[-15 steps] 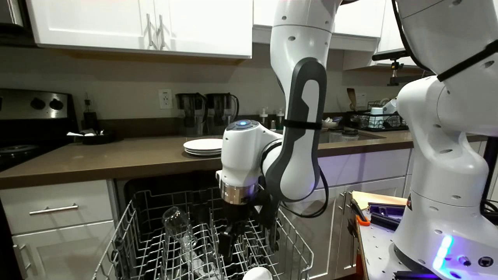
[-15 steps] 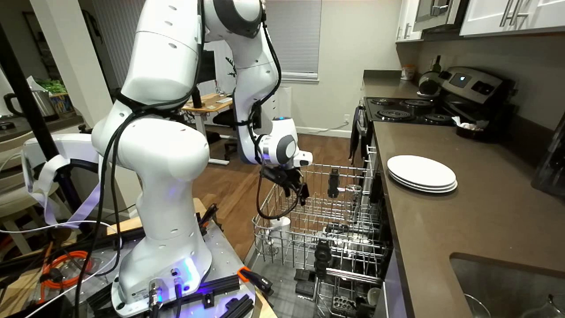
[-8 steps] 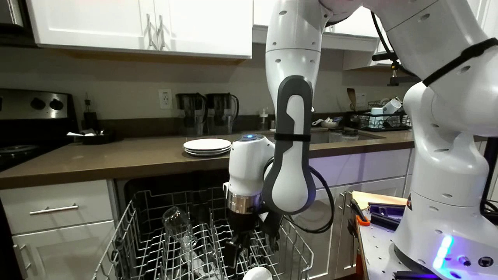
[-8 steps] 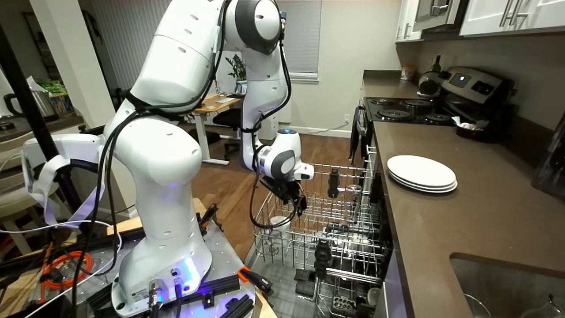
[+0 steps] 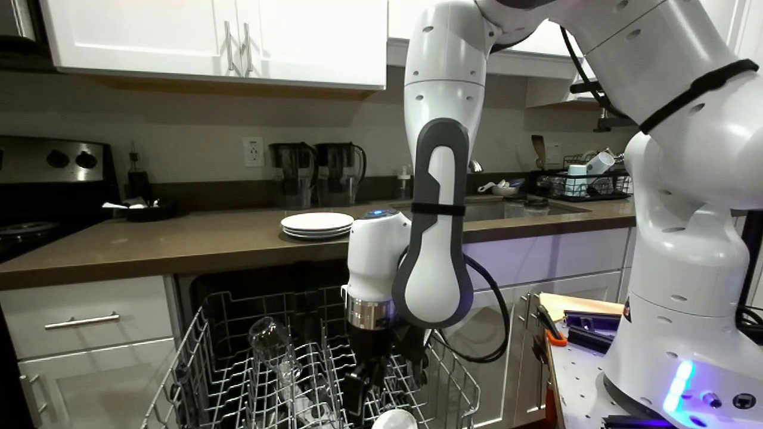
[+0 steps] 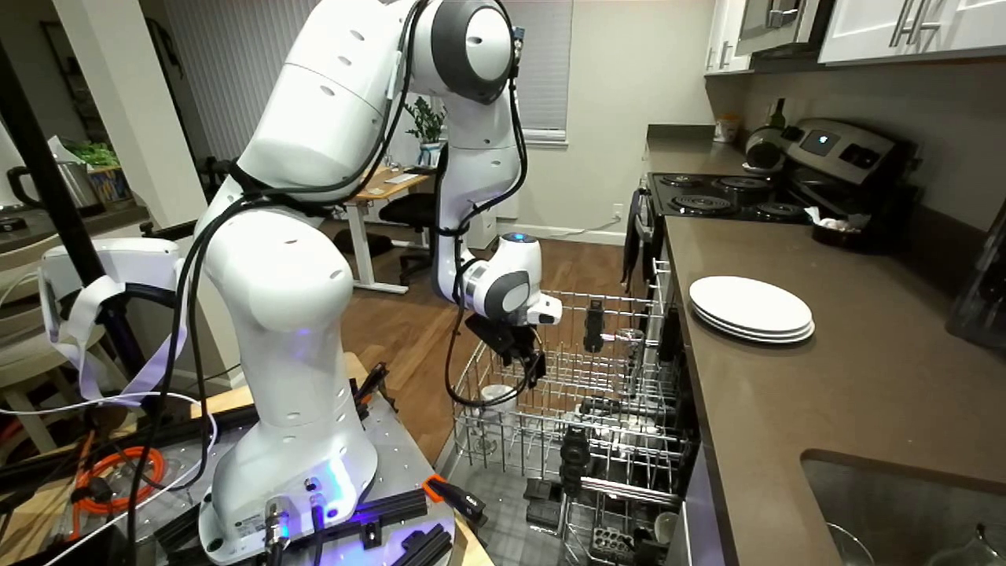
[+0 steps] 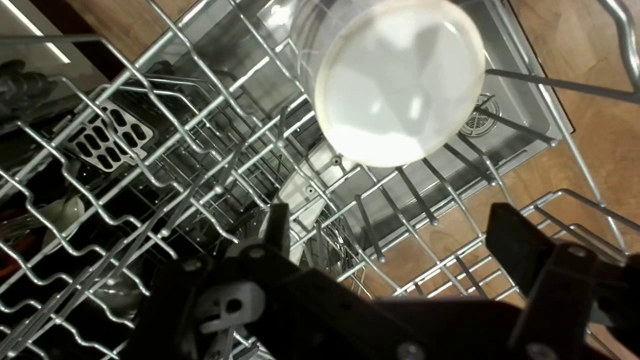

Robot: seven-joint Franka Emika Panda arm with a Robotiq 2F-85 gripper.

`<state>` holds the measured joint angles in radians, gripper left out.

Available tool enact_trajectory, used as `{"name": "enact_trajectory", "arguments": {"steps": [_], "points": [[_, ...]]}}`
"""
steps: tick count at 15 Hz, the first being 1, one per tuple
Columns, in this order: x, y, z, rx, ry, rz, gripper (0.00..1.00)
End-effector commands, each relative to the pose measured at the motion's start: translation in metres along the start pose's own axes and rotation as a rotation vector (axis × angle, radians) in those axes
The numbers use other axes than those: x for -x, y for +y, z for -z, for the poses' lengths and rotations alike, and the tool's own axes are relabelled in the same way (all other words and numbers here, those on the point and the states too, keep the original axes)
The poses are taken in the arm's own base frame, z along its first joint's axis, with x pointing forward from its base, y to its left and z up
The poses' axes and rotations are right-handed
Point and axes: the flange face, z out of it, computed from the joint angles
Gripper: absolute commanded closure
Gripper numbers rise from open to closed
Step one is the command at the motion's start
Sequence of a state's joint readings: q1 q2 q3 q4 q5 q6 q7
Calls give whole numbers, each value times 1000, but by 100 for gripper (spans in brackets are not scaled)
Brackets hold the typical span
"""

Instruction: Remove the white plate from the dishwasher and place it on the countertop, move the glass jar backwards, move the white mug to the left

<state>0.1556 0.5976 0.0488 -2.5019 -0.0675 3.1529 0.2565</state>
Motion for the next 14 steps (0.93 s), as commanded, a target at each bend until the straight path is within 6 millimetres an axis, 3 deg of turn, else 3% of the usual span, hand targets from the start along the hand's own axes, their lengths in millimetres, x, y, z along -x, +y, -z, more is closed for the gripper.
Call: {"name": "enact_trajectory", "arguments": {"steps": [1, 5, 14], "points": [[-2, -12, 1, 9, -27, 23, 0], [-2, -19, 5, 36, -92, 33, 0], [-4, -12, -12, 72, -197, 18, 0]]}}
